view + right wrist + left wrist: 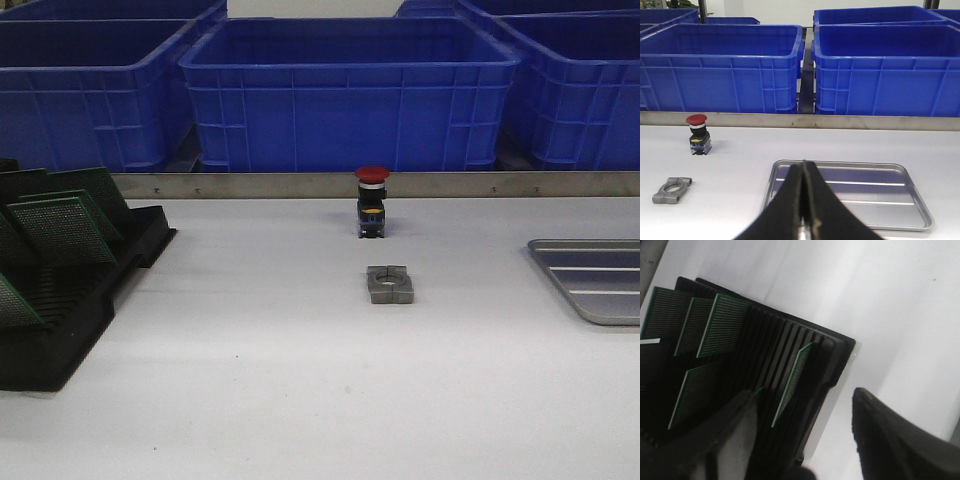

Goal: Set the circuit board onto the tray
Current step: 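Lower the left gripper into the black rack onto a green circuit board, then grasp the green circuit board with the left gripper and lift it out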

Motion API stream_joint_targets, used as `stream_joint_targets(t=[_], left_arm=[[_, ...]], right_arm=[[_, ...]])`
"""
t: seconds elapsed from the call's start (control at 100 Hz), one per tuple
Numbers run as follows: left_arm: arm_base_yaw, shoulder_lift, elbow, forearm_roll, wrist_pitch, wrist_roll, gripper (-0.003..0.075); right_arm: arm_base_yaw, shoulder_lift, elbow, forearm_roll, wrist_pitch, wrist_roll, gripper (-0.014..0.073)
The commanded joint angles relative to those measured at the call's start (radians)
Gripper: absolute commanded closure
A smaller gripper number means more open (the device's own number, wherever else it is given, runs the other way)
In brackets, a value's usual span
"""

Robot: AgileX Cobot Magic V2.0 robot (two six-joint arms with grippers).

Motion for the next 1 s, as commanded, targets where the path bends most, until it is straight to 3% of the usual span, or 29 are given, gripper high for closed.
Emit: stream_joint_targets(t=[0.0, 0.16, 0.5, 0.64, 0.9, 0.99], left_arm=[[-0.008, 0.051, -0.034, -0.077, -0.076, 0.060, 0.0321], [-0.008, 0.145, -0.045, -0.151, -0.102, 0.160, 0.0321], [-0.010, 0.321, -0.106, -0.168, -0.082, 0.162, 0.0341], [-0.015, 0.364, -0.106, -0.162, -0.086, 0.165, 0.0433], [-0.015, 0.374, -0.106, -0.157, -0.097, 0.165, 0.0693], [-0.015, 0.374, -0.106, -0.155, -0.097, 0.165, 0.0740]], right_arm=[[-0.004, -0.022, -0.012, -0.013, -0.078, -0.005, 0.0654], [-0.004, -0.022, -0.012, -0.013, -0.078, -0.005, 0.0654], [-0.004, -0.022, -0.012, -0.013, -0.078, -0.005, 0.0654], [-0.004, -0.022, -0.012, -0.013, -0.078, -0.005, 0.0654], [-0.004, -0.022, -0.012, -0.013, -0.078, -0.005, 0.0654], [-0.004, -0.022, -0.012, -0.013, -0.078, -0.005, 0.0654]])
